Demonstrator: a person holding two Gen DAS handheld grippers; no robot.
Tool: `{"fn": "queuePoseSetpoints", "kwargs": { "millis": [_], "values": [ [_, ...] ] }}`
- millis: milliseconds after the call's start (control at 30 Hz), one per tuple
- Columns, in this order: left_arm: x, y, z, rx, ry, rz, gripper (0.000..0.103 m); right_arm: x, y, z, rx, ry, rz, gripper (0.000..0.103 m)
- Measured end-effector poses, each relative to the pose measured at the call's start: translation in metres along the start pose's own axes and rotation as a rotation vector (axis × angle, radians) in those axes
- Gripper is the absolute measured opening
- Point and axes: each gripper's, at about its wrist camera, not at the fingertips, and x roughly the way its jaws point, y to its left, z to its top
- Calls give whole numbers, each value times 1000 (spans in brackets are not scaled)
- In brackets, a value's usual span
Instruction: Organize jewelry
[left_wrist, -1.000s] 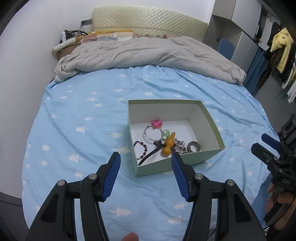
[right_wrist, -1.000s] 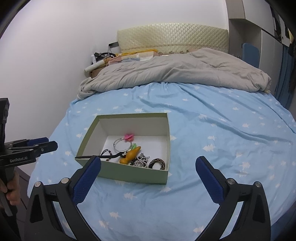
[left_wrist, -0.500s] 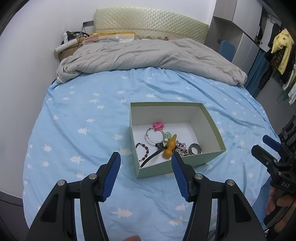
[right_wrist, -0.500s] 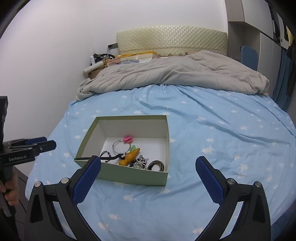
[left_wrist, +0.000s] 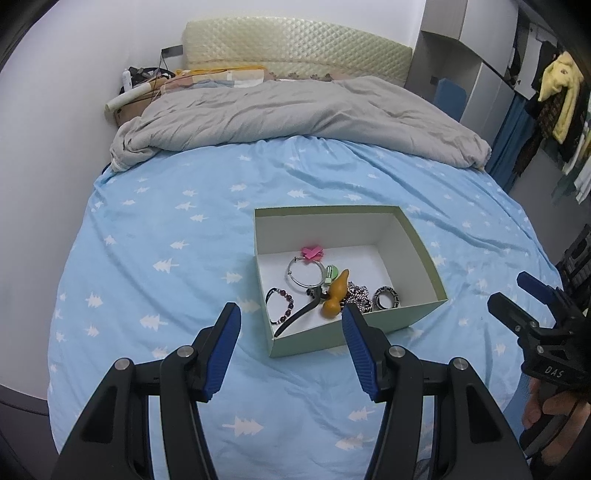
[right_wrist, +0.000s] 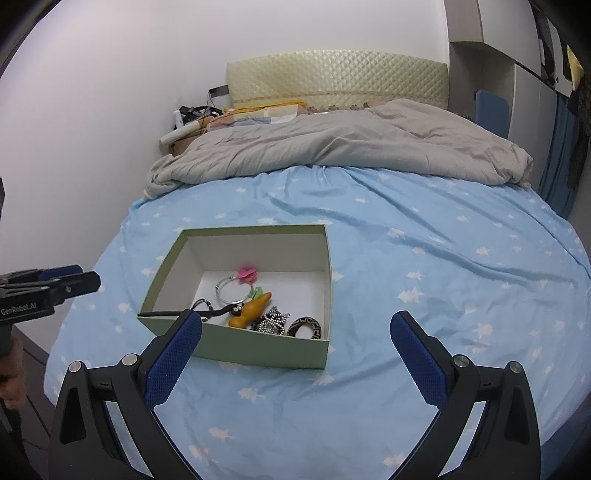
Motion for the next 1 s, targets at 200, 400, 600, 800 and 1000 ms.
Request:
{"fn": "queuePoseSetpoints", "kwargs": {
  "millis": [200, 400, 600, 800, 1000],
  "values": [
    [0, -1, 0, 0, 0, 1, 58, 1, 2, 1, -4, -3, -4, 103],
    [0, 1, 1, -7, 0, 6, 58, 0, 4, 0, -6, -7, 3, 103],
    [-2, 3, 0, -5, -8, 5, 58, -1, 4, 1, -11, -8, 1, 103],
    [-2, 4, 0, -5, -9, 9, 58, -2, 6, 0, -17, -10, 5, 103],
    [-3, 6, 0, -5, -13, 12, 58, -4, 6, 0, -16, -14, 6, 103]
  ]
}}
